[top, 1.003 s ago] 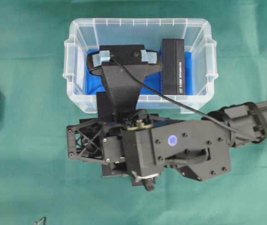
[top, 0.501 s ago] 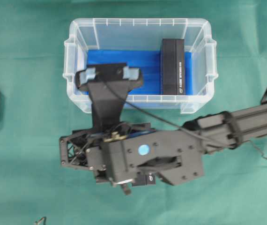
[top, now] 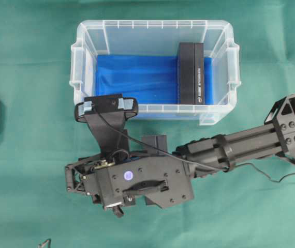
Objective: Take the box out of the case with the right arm.
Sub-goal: 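Carry the held box out of the case toward the front, then lower the box onto the tablecloth left of the first box and release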
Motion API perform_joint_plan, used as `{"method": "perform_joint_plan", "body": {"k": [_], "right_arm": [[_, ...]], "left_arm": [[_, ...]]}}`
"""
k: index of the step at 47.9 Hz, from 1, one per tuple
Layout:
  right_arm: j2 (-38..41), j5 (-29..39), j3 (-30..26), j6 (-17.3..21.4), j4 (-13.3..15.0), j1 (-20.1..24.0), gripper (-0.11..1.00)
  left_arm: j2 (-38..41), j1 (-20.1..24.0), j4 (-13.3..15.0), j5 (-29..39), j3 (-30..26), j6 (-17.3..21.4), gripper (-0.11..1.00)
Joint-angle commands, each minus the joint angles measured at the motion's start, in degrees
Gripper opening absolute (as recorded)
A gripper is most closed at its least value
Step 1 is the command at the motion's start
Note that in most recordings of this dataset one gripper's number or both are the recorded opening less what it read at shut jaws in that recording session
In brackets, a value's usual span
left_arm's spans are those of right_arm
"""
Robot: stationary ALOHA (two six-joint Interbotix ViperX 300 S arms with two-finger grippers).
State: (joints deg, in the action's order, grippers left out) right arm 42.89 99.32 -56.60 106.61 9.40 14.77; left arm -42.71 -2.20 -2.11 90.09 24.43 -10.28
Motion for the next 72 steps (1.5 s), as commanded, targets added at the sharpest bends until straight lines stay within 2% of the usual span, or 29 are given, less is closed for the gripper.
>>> {"method": "perform_joint_plan", "body": {"k": [1, 9, 16, 54, 56, 61, 63, 72], "right_arm": [[-1.93, -1.76, 1.05, 0.53, -0.62, -0.09, 0.67], [-1.93, -8.26, 5.80, 0.79, -2.46, -0.09, 0.67], [-2.11, -10.46, 8.70, 0.88, -3.69, 0.00, 0.67], [-2.29, -12.30, 10.28, 0.09, -3.43, -0.26, 0.67], [-2.29, -12.22, 10.28, 0.18, -3.16, -0.26, 0.70], [-2.29, -12.22, 10.28, 0.09, -2.64, -0.18, 0.87], [-2.37, -12.22, 10.28, 0.18, -2.55, -0.18, 0.90], [-2.64, -12.04, 10.28, 0.18, -2.37, -0.18, 0.90]], "left_arm": [[0.00, 0.18, 0.00, -0.18, -1.05, 0.00, 0.00], [-0.09, 0.18, -0.09, -0.18, -0.97, 0.00, 0.00], [0.00, 0.18, 0.00, -0.18, -0.97, 0.00, 0.00], [-0.09, 0.18, 0.00, -0.09, -0.97, -0.09, 0.00], [-0.09, 0.18, -0.09, -0.18, -0.97, -0.09, 0.00], [-0.09, 0.18, 0.00, -0.18, -0.97, -0.09, 0.00], [-0.09, 0.18, 0.00, -0.18, -0.97, -0.09, 0.00], [-0.18, 0.18, 0.00, -0.18, -0.97, -0.09, 0.00]]}}
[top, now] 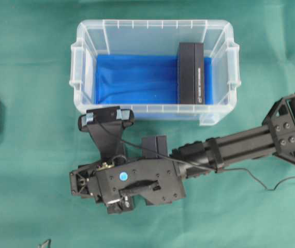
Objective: Take the box out of the case with the right arm.
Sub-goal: 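Lower the box onto the tablecloth left of the first box and release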
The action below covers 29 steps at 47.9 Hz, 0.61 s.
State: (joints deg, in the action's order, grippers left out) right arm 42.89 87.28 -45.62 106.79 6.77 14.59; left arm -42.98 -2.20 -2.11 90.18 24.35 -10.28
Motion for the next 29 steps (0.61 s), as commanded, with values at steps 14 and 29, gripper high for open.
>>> {"method": "perform_joint_plan", "body": {"k": [14, 29], "right_arm": [[-2.99, 0.00, -0.70, 0.00, 0.26, -0.09, 0.89], [-6.68, 0.35, -1.05, 0.26, 1.14, -0.26, 0.89]], "left_arm": [[0.18, 0.18, 0.00, -0.18, -0.88, -0.09, 0.00], [0.18, 0.18, 0.00, -0.26, -0.88, 0.00, 0.00]]}}
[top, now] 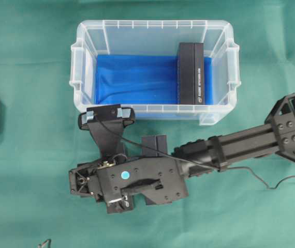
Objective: Take the box out of the case with the right arm.
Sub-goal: 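Lower the box onto the tablecloth left of the first box and release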
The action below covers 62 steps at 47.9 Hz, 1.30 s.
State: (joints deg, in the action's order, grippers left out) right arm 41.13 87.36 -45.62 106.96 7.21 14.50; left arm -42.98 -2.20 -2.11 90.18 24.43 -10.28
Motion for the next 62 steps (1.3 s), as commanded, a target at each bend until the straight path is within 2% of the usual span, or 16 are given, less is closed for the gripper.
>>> {"method": "perform_joint_plan", "body": {"k": [1, 19, 36, 42, 47, 55, 62], "right_arm": [[-5.36, 0.35, -1.14, 0.09, 0.79, -0.18, 0.89], [-10.90, 11.16, -4.66, -0.35, 5.36, -0.26, 0.89], [-10.99, 12.74, -4.92, -1.93, 5.54, -0.53, 0.89], [-11.51, 15.91, -4.92, -2.64, 5.54, -0.53, 0.87], [-12.74, 20.04, -4.66, -2.81, 5.45, -0.09, 0.80], [-16.35, 23.38, -2.02, -3.08, 5.45, 0.62, 0.77], [-21.80, 23.29, 5.80, -2.90, 5.54, 1.14, 0.77]], "left_arm": [[0.18, 0.18, 0.00, -0.18, -0.97, 0.00, 0.00], [0.00, 0.18, 0.00, -0.26, -0.88, 0.00, 0.00], [0.00, 0.18, 0.00, -0.26, -0.97, 0.00, 0.00], [0.00, 0.18, 0.00, -0.53, -0.88, 0.00, 0.00], [0.18, 0.18, 0.00, -0.53, -0.97, 0.00, 0.00], [0.53, 0.18, 0.00, -0.62, -1.05, -0.09, 0.00], [0.70, 0.18, 0.00, -0.62, -1.14, -0.09, 0.00]]}}
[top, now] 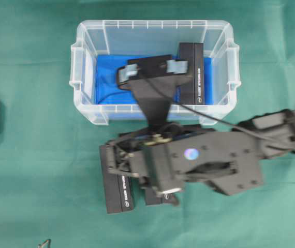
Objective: Take the box out of the case with the right arm.
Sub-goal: 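Lower the box onto the tablecloth left of the first box and release, then withdraw the open right gripper to the right side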
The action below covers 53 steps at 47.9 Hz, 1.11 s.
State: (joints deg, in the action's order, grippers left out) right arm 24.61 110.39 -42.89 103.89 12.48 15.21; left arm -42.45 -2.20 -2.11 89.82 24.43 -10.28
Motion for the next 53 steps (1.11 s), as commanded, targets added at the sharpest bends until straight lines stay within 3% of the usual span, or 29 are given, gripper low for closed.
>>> {"method": "perform_joint_plan", "body": {"k": [1, 16, 30, 41, 53], "right_arm": [[-6.15, 0.26, 4.39, 0.35, 0.35, 0.53, 0.77], [-21.01, -7.38, 26.63, 4.75, -0.18, 2.02, 0.77], [-35.07, -10.99, 45.26, 11.43, -2.90, 5.36, 0.77], [-43.51, -12.30, 53.96, 13.18, -2.99, 7.29, 0.77], [-46.67, -12.92, 57.39, 12.66, -2.55, 7.38, 0.77]], "left_arm": [[0.18, 0.18, -0.09, -0.26, -1.14, -0.09, 0.00], [0.18, 0.18, -0.09, -0.35, -1.05, -0.09, 0.00], [0.18, 0.18, -0.09, -0.26, -0.97, 0.09, 0.00], [0.09, 0.18, -0.18, -0.26, -0.26, 0.26, 0.00], [-0.53, 0.18, -0.18, -0.26, 0.26, 0.26, 0.00]]}}
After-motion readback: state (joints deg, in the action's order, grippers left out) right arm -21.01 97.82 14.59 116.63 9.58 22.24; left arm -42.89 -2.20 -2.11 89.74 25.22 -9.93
